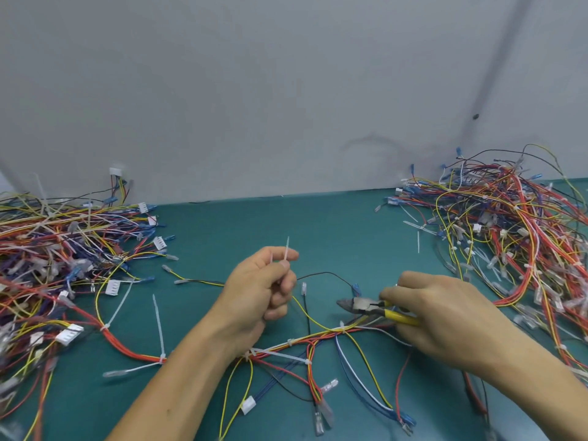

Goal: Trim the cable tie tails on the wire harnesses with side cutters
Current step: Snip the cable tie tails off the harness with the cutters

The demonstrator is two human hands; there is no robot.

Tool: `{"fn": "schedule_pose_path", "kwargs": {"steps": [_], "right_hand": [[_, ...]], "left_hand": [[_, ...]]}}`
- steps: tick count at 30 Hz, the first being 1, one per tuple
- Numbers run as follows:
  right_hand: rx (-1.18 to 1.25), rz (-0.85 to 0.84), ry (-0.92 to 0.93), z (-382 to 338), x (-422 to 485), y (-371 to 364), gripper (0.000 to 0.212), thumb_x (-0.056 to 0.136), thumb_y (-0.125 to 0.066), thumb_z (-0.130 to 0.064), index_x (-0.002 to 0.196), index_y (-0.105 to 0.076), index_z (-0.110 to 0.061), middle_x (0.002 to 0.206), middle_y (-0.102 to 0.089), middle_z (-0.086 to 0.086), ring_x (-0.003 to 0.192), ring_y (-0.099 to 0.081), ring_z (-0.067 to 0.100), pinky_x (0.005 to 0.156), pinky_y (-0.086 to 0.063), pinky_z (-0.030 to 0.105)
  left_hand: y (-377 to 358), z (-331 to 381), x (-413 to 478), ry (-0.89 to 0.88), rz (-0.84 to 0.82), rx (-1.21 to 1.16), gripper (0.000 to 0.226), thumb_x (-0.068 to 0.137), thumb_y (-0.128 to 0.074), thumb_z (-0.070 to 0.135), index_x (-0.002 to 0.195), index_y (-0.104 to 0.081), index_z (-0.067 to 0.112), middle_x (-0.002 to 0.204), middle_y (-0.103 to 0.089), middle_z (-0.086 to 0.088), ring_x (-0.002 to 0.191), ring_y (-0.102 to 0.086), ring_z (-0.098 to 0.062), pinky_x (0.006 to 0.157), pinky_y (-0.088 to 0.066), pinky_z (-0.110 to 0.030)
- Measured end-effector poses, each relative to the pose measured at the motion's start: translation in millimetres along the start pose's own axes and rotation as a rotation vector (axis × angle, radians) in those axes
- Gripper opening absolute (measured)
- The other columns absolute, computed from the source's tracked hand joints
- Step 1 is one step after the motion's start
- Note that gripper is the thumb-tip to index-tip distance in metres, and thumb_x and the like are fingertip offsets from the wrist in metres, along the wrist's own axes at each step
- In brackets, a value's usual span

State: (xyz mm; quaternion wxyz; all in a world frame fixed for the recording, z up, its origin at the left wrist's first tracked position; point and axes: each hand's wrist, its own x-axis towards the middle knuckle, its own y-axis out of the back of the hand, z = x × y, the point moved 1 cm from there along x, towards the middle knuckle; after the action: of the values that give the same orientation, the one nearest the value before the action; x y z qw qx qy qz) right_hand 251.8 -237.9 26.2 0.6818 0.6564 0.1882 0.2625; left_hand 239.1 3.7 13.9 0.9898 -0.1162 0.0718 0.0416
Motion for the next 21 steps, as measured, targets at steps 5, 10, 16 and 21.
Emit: {"fn": "schedule_pose_path", "kwargs": {"steps": [5, 10, 16, 21], "right_hand": [[0.065, 0.019, 0.023, -14, -4, 9, 0.03, 0.086, -0.045, -0.04, 0.112, -0.057, -0.03, 0.097, -0.051, -0.009, 0.089, -0.056, 0.019, 0.068, -0.045, 0.032], [0.043, 0.077, 0.099, -36, -8, 14, 0.009, 0.074, -0.057, -0.034, 0.079, -0.06, -0.027, 0.075, -0.051, -0.009, 0.064, -0.056, 0.02, 0.05, -0.044, 0.03], [-0.002, -0.037, 0.108, -46, -3, 11, 0.013, 0.081, -0.057, -0.033, 0.092, -0.063, -0.029, 0.085, -0.053, -0.008, 0.078, -0.057, 0.021, 0.065, -0.051, 0.033], [-0.08, -0.065, 0.158, -50, 12, 20, 0.009, 0.084, -0.054, -0.033, 0.087, -0.054, -0.025, 0.088, -0.05, -0.006, 0.082, -0.055, 0.022, 0.066, -0.046, 0.033]], "left_hand": [[7, 5, -6, 0.075, 0.016, -0.137, 0.027, 0.08, -0.029, -0.009, 0.079, -0.044, 0.013, 0.057, -0.049, -0.007, 0.042, -0.036, -0.014, 0.038, -0.021, -0.016], [23, 5, -21, 0.093, -0.039, -0.056, 0.019, 0.058, -0.047, 0.003, 0.071, -0.044, 0.016, 0.056, -0.033, 0.0, 0.044, -0.026, -0.012, 0.04, -0.016, -0.015], [41, -2, -34, -0.226, -0.19, 0.757, 0.017, 0.068, -0.075, 0.013, 0.082, -0.066, 0.02, 0.053, -0.028, 0.009, 0.05, -0.024, -0.01, 0.048, -0.021, -0.022], [40, -5, -40, -0.207, -0.296, 0.992, 0.032, 0.062, -0.084, 0.032, 0.088, -0.065, 0.035, 0.061, -0.041, 0.011, 0.055, -0.034, -0.006, 0.051, -0.028, -0.019]]}}
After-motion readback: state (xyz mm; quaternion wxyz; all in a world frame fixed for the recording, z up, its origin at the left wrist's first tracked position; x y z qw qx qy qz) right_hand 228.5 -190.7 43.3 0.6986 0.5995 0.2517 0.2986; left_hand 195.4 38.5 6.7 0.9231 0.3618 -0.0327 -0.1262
